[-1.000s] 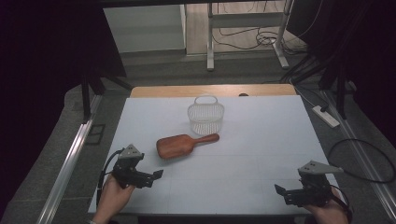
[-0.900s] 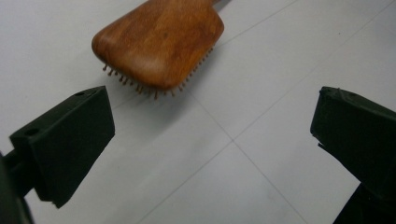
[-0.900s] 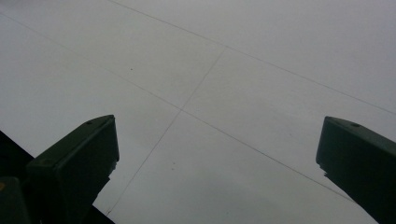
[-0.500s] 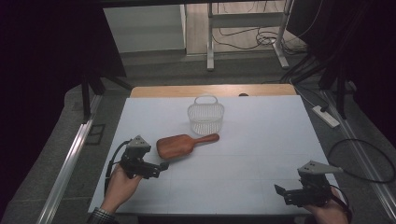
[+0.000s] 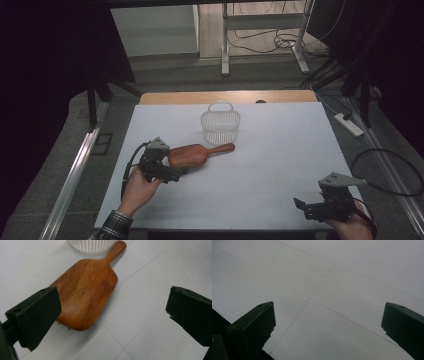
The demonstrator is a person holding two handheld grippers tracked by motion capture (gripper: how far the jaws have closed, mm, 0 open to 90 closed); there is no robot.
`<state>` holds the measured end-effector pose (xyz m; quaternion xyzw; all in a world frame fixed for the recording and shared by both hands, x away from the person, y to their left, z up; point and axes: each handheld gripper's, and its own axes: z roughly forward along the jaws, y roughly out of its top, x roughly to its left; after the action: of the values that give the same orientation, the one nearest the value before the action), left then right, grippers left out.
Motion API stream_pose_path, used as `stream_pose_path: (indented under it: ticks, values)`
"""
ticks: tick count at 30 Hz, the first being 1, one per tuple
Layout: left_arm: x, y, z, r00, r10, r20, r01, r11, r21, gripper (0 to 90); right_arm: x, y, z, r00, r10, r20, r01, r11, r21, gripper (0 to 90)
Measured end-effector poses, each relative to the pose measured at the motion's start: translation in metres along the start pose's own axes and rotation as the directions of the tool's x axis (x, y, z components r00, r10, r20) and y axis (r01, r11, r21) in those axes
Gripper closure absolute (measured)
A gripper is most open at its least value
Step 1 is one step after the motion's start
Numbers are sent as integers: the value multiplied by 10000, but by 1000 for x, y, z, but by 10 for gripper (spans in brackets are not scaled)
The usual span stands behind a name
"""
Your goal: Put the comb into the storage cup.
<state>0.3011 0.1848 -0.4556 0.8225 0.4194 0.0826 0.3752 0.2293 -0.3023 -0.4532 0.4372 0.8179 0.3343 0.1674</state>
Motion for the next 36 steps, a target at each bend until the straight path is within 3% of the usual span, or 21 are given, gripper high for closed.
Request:
stream_pose_path:
  ticks: [3,13,36]
  values:
    - [2,5,3,9999,-97,114,97,10000,2,0,0,0,0,10000,4,3,-4,10000,19,0]
    - [4,22,16,9990,262,356,-268,9995,187,0,0,0,1,10000,-10,-13,10,10000,45,0]
    - [8,56,50,9974,548,465,-572,9970,513,0,0,0,1,10000,-41,-60,42,9999,123,0]
